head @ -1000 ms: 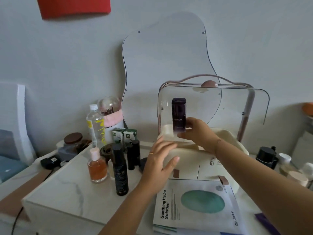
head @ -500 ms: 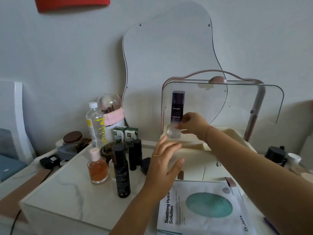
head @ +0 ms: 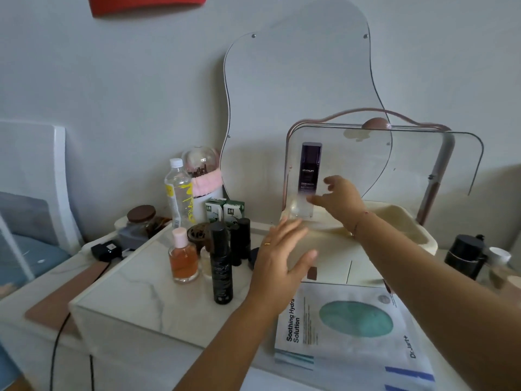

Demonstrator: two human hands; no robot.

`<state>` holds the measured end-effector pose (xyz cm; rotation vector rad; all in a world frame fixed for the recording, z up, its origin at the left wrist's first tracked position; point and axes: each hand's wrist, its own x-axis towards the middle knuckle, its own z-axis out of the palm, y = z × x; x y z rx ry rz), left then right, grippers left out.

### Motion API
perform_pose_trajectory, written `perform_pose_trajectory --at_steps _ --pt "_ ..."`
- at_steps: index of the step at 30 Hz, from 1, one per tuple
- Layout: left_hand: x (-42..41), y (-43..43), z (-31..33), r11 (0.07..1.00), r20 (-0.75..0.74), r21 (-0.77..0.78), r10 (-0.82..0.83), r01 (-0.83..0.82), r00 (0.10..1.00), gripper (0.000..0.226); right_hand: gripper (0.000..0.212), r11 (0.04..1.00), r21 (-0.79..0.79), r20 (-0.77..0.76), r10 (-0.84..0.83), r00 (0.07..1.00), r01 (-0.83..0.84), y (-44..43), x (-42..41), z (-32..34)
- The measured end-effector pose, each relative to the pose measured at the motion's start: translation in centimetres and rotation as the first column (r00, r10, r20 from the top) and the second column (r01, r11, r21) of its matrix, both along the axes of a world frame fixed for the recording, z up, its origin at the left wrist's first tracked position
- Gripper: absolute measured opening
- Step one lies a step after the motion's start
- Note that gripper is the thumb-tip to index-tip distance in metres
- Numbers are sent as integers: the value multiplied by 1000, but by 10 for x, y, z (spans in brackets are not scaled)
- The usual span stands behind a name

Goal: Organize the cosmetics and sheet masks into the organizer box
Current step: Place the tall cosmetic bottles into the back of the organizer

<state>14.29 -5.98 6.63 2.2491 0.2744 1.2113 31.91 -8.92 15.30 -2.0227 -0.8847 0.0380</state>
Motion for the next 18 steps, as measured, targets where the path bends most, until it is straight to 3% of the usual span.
perform_pose_trajectory --at_steps 2,4,6,8,14,18 --pt "-21 -2 -9 993 196 5 117 -121 974 34 57 981 192 130 -7 992 -19 -26 -25 -2" --pt "-45 1 -25 952 353 -56 300 -300 886 29 45 949 304 225 17 974 -86 -61 -52 -14" --pt "-65 8 -40 883 378 -205 469 -422 799 36 38 950 276 244 81 966 -149 -93 -77 -34" --pt "-75 19 -51 825 292 -345 547 -447 785 51 33 962 207 181 140 973 -177 -113 -94 -54" --pt "-75 54 -60 826 127 -496 376 -270 918 59 24 971 191 -101 165 981 -144 -125 -103 -92" --pt "-77 61 -58 826 107 -515 326 -228 939 48 22 969 183 -117 187 975 -164 -123 -105 -94"
